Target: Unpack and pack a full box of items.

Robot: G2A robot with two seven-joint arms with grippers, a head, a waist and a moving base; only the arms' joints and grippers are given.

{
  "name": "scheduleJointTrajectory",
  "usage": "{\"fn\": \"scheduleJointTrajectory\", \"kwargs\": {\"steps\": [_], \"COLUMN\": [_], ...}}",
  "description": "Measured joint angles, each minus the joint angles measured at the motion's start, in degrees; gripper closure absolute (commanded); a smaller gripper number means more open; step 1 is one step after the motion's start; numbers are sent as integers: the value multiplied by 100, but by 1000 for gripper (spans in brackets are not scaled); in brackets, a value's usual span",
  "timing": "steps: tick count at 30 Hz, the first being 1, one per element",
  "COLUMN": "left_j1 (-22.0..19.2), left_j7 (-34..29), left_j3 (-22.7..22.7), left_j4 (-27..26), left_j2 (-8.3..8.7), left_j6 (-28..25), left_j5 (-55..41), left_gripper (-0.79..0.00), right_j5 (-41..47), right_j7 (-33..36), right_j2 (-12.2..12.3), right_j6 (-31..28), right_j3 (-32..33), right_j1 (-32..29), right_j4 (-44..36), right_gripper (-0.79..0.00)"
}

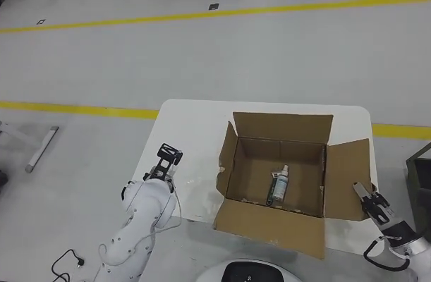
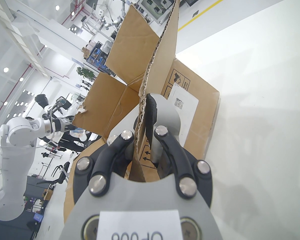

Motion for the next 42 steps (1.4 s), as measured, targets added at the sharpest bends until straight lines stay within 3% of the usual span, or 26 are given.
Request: {"fn": "scheduleJointTrajectory", "kwargs": {"steps": [11, 16, 21, 26, 33, 42], "left_j1": [-6, 28, 38, -136, -711, -1150], "left_j7": [-18, 524, 1031, 1318, 1099, 904], "left_j3": [-1, 83, 196, 264, 180, -119], "left_j4": [-7, 269, 953, 1839, 2976, 3583], "left_j2": [-1, 23, 48, 20, -66, -90], "left_j6": [1, -221, -307, -39, 422, 507], "left_j5": [-8, 404, 1164, 1278, 510, -283], "left_gripper": [0, 0, 0, 0, 0, 0], "right_j5": [-13, -28, 4, 15, 29, 39], "right_j7": [9, 0, -15, -38, -73, -93], "right_j2": [26, 43, 61, 72, 87, 100], "right_j6": [21, -15, -62, -77, -74, -29], "right_j3": [-39, -10, 41, 43, 48, 3], "right_j1": [-52, -86, -131, -160, -192, -192], "right_j4": [-68, -46, -29, -50, -88, -128], "right_gripper": [0, 0, 0, 0, 0, 0]}}
